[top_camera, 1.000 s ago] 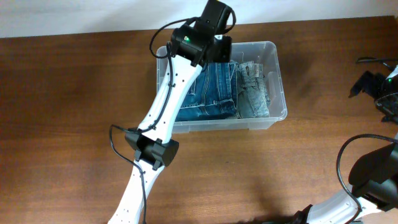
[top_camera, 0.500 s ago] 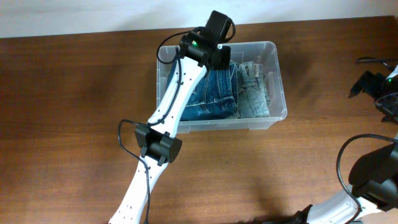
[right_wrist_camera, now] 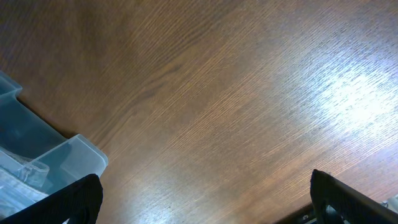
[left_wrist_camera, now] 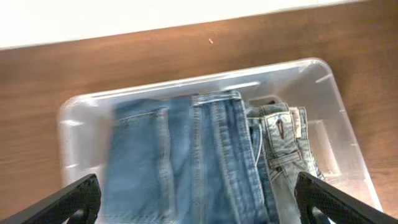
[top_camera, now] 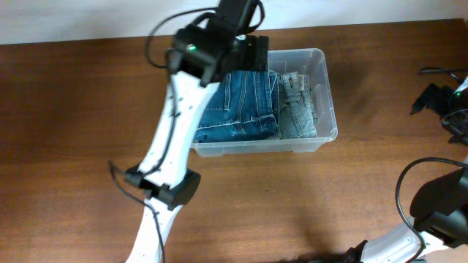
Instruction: Pack container
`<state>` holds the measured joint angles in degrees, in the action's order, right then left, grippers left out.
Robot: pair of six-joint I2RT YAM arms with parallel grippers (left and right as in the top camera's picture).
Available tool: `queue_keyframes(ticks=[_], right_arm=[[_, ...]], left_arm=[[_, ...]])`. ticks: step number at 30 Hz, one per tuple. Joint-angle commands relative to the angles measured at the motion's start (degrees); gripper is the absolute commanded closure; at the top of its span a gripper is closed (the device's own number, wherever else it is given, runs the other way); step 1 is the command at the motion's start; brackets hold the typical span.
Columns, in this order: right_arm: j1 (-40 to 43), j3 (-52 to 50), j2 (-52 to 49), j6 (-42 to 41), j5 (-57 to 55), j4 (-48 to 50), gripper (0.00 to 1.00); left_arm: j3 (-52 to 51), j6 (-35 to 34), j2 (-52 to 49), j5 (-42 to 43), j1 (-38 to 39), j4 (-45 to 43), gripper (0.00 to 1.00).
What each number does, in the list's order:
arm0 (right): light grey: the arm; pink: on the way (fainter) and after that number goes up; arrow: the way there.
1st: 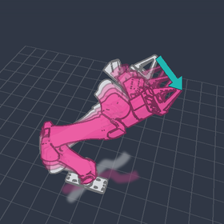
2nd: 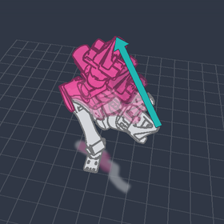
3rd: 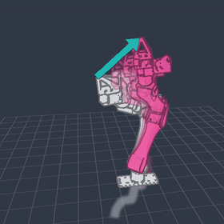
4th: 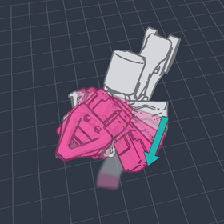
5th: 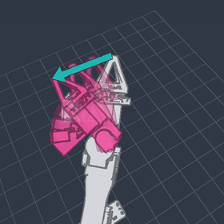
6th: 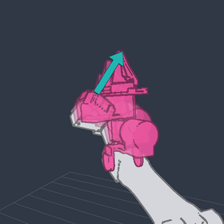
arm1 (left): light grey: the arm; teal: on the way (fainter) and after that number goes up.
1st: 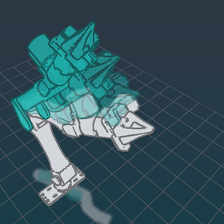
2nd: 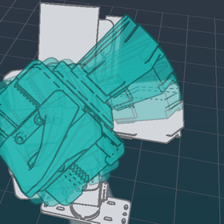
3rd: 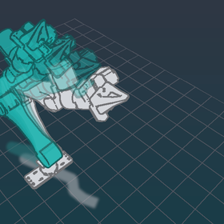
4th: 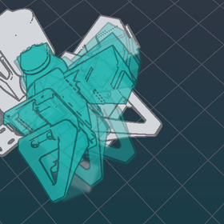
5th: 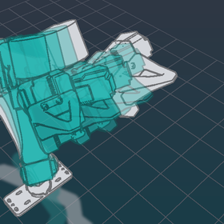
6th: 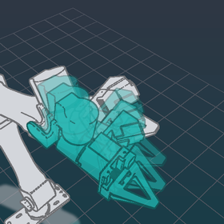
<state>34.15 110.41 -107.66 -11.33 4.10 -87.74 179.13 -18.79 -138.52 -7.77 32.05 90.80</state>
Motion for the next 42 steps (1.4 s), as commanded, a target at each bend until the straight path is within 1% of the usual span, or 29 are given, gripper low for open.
queue_keyframes(ticks=[1, 8, 10, 14, 15, 17, 18, 20, 21, 22, 24, 26, 27, 28, 32, 33, 35, 41, 42], right_arm=[[0.0, 0.0, 0.2, 0.4, -0.3, 0.2, 0.01], [0.0, 0.0, 0.2, 0.4, -0.3, 0.2, 0.02], [0.0, 0.0, 0.2, 0.4, -0.3, 0.2, 0.01], [0.0, 0.0, 0.2, 0.4, -0.3, 0.2, 0.02], [0.0, 0.0, 0.2, 0.4, -0.3, 0.2, 0.01], [0.0, 0.0, 0.2, 0.4, -0.3, 0.2, 0.02], [0.0, 0.0, 0.2, 0.4, -0.3, 0.2, 0.02], [0.0, 0.0, 0.2, 0.4, -0.3, 0.2, 0.02], [0.0, 0.0, 0.2, 0.4, -0.3, 0.2, 0.02], [0.0, 0.0, 0.2, 0.4, -0.3, 0.2, 0.02], [0.0, 0.0, 0.2, 0.4, -0.3, 0.2, 0.02], [0.0, 0.0, 0.2, 0.4, -0.3, 0.2, 0.02], [0.0, 0.0, 0.2, 0.4, -0.3, 0.2, 0.02], [0.0, 0.0, 0.2, 0.4, -0.3, 0.2, 0.01], [0.0, 0.0, 0.2, 0.4, -0.3, 0.2, 0.02], [0.0, 0.0, 0.2, 0.4, -0.3, 0.2, 0.01], [0.0, 0.0, 0.2, 0.4, -0.3, 0.2, 0.01], [0.0, 0.0, 0.2, 0.4, -0.3, 0.2, 0.02], [0.0, 0.0, 0.2, 0.4, -0.3, 0.2, 0.01]], left_arm=[[0.7, 0.7, 3.2, -4.1, -0.1, 5.9, 0.01], [0.4, 0.7, 3.2, -4.1, 0.0, 5.8, 0.01], [0.4, 1.8, 3.2, -4.1, 0.0, 5.9, 0.01], [0.4, 1.9, 3.2, -2.1, 0.0, 5.9, 0.01], [0.4, 3.2, 3.2, -2.1, 0.0, 5.9, 0.01], [0.1, 9.7, 3.2, -0.3, 0.2, 5.9, 0.01], [-0.4, 16.2, 3.2, 2.0, 0.4, 5.9, 0.01], [-1.9, 26.2, 3.2, 6.7, 0.5, 5.9, 0.01], [-3.0, 29.1, 3.6, 8.4, 0.5, 5.9, 0.01], [-4.7, 29.4, 4.3, 9.0, 0.5, 5.9, 0.01], [-11.3, 29.4, 7.5, 10.7, -0.6, 5.7, 0.01], [-21.8, 29.4, 13.3, 14.2, -2.4, 2.8, 0.01], [-24.9, 29.4, 15.0, 14.9, -3.0, 1.4, 0.01], [-30.2, 29.4, 17.9, 15.7, -4.1, -1.7, 0.01], [-59.9, 29.4, 34.4, 16.0, -7.3, -20.3, 0.01], [-66.0, 29.4, 37.9, 15.9, -8.1, -24.1, 0.01], [-76.1, 29.4, 44.2, 15.9, -9.8, -30.4, 0.01], [-102.3, 29.4, 63.6, 16.2, -16.0, -45.2, 0.01], [-108.8, 29.4, 68.7, 17.0, -17.3, -49.3, 0.01]])
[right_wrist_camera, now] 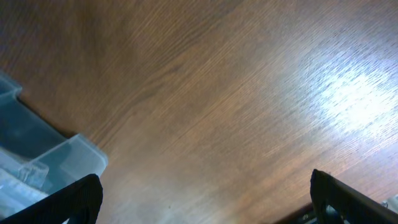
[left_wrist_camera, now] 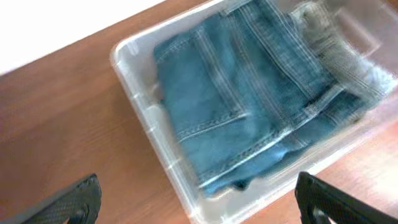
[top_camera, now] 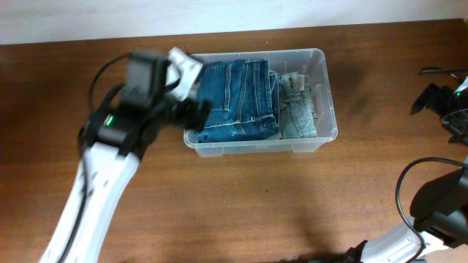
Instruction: Pack container
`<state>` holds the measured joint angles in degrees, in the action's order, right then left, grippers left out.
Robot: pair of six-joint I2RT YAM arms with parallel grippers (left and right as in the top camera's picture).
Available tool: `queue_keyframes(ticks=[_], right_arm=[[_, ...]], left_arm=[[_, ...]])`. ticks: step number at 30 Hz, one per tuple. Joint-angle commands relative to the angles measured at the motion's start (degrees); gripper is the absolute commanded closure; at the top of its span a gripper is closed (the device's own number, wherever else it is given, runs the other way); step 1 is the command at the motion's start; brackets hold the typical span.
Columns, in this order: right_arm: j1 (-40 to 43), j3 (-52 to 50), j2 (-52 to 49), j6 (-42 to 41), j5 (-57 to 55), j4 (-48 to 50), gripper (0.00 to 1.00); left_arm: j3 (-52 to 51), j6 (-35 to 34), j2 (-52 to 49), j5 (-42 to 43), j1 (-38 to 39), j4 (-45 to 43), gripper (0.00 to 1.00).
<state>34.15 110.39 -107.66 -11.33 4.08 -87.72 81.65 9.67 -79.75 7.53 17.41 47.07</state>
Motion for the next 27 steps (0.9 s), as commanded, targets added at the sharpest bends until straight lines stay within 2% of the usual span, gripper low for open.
queue_keyframes(ticks=[1, 7, 12, 16, 27], right_arm=[[0.0, 0.0, 0.2, 0.4, -0.3, 0.2, 0.01], [0.0, 0.0, 0.2, 0.4, -0.3, 0.2, 0.02], [0.0, 0.0, 0.2, 0.4, -0.3, 0.2, 0.02], [0.0, 0.0, 0.2, 0.4, -0.3, 0.2, 0.02], [0.0, 0.0, 0.2, 0.4, -0.3, 0.2, 0.01]], left_arm=[[-15.2, 1.0, 13.1, 2.0, -3.4, -8.1, 0.01], [-47.9, 1.0, 42.1, 2.2, -8.0, -32.3, 0.01], [-66.7, 1.0, 59.7, 2.1, -11.2, -49.6, 0.01], [-72.6, 0.9, 66.1, 2.1, -13.6, -54.5, 0.01], [-79.1, 0.9, 76.5, 2.1, -19.5, -54.4, 0.01]])
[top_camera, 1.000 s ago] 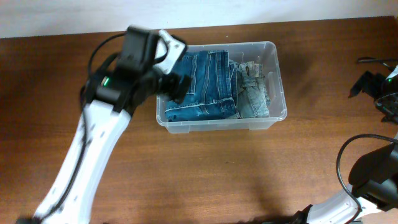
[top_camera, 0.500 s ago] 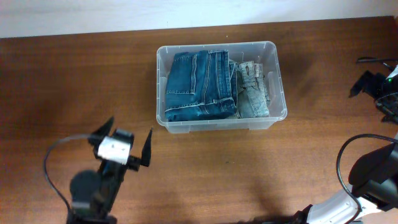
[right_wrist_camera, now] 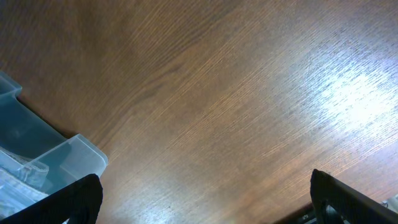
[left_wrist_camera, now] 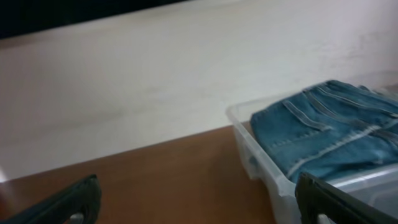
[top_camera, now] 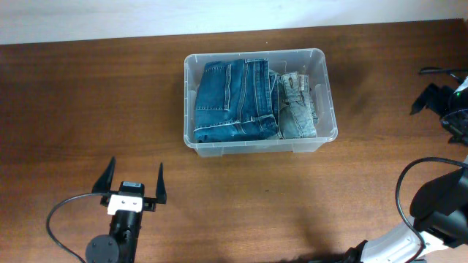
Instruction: Pack container
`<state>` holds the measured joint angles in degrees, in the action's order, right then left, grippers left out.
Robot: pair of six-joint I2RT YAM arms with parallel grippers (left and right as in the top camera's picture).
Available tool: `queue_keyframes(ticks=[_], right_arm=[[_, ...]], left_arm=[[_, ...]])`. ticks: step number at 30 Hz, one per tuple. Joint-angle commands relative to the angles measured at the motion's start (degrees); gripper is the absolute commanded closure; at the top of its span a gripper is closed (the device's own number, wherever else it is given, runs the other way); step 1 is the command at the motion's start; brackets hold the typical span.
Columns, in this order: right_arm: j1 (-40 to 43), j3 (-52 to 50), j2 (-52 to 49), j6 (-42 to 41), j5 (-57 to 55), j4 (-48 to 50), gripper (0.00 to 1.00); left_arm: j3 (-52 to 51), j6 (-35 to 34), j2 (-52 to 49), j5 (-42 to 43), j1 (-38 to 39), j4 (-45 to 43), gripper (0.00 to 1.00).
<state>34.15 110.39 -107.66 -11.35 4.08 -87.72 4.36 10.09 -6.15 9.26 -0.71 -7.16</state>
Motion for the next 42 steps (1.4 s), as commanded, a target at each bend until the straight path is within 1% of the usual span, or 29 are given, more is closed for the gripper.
queue_keyframes(ticks=[1, 3, 8, 14, 42], right_arm=[[0.0, 0.0, 0.2, 0.4, -0.3, 0.2, 0.02], [0.0, 0.0, 0.2, 0.4, -0.3, 0.2, 0.02], [0.0, 0.0, 0.2, 0.4, -0.3, 0.2, 0.02], [0.0, 0.0, 0.2, 0.4, -0.3, 0.2, 0.02], [0.0, 0.0, 0.2, 0.4, -0.3, 0.2, 0.01]], left_arm=[[-2.0, 0.5, 3.6, 0.4, -1.7, -0.1, 0.01], [-2.6, 0.5, 5.9, 0.4, -2.3, 0.0, 0.01], [-3.5, 0.5, 5.9, -0.1, -3.6, -0.2, 0.01], [-3.9, 0.5, 5.9, -0.3, -4.0, 10.8, 0.01], [-3.8, 0.5, 5.9, -0.7, -4.0, 10.9, 0.01]])
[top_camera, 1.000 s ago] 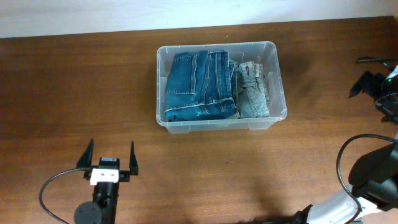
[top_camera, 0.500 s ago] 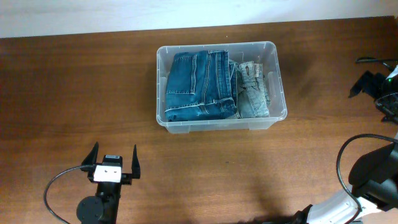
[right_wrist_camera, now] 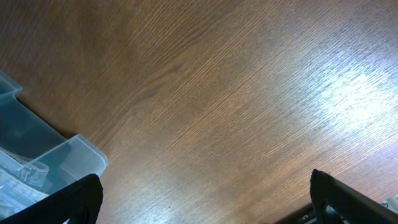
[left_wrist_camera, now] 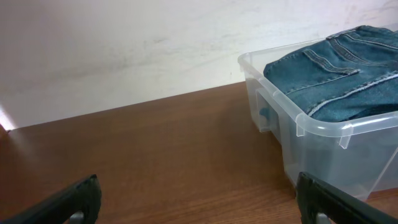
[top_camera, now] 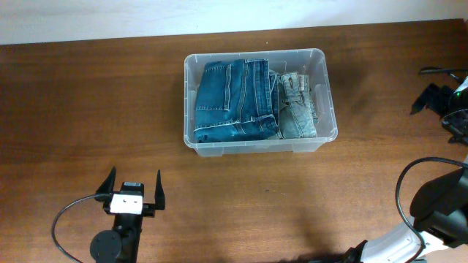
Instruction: Pack container
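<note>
A clear plastic container (top_camera: 322, 73) stands at the back middle of the wooden table. Folded dark blue jeans (top_camera: 234, 101) fill its left part, and a paler folded pair (top_camera: 296, 109) lies on the right. From the left wrist, the container (left_wrist_camera: 323, 134) appears at the right with the dark jeans (left_wrist_camera: 336, 78) rising above its rim. My left gripper (top_camera: 134, 190) is near the front left of the table, far from the container, open and empty. Out at the table's right edge, my right gripper (right_wrist_camera: 202, 202) is open over bare wood, holding nothing.
A corner of the container (right_wrist_camera: 68, 158) shows at the left of the right wrist view. A pale wall (left_wrist_camera: 124, 37) runs behind the table. Black cables (top_camera: 431, 71) lie at the far right edge. The right arm's base (top_camera: 439, 212) stands at the front right.
My left gripper has drawn back slightly toward the table's front edge, and its view now shows more table with the container at eye level. The right arm has not moved.
My left gripper was open directly above the jeans in the container. Then it stood over the container's left rim. Then it was down at the front left of the table, where it still is. Jeans, container and right arm stayed put throughout.
</note>
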`<state>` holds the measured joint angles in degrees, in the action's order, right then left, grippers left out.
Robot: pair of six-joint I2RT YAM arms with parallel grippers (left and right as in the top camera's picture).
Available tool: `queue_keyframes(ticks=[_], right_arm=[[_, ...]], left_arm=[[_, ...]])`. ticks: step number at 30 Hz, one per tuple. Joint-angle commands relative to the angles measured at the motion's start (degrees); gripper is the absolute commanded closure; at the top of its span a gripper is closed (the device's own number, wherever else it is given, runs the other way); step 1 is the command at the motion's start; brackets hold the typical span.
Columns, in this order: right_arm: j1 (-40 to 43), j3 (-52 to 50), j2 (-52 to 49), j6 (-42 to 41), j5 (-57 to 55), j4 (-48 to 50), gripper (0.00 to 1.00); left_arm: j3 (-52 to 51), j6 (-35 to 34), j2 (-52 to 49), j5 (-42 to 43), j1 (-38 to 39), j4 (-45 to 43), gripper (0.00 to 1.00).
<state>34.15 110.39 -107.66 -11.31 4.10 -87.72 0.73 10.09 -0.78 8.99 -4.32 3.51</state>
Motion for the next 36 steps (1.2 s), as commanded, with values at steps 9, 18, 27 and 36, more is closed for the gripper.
queue_keyframes(ticks=[9, 18, 27, 36], right_arm=[[0.0, 0.0, 1.6, 0.4, -2.0, 0.4, 0.02], [-4.5, -3.1, 22.8, 0.4, -0.3, 15.2, 0.02], [-20.6, -40.5, 56.6, 0.4, -0.2, 46.5, 0.02], [-32.2, -79.5, 88.1, 5.4, -0.2, 73.8, 0.02]], left_arm=[[-0.2, 0.5, 0.5, -0.4, -0.3, 0.3, 0.01], [-0.2, 0.5, 0.5, -0.4, -0.3, 0.3, 0.01], [-0.2, 0.5, 0.5, -0.4, -0.3, 0.3, 0.01], [-0.2, 0.5, 0.5, -0.4, -0.3, 0.3, 0.01]])
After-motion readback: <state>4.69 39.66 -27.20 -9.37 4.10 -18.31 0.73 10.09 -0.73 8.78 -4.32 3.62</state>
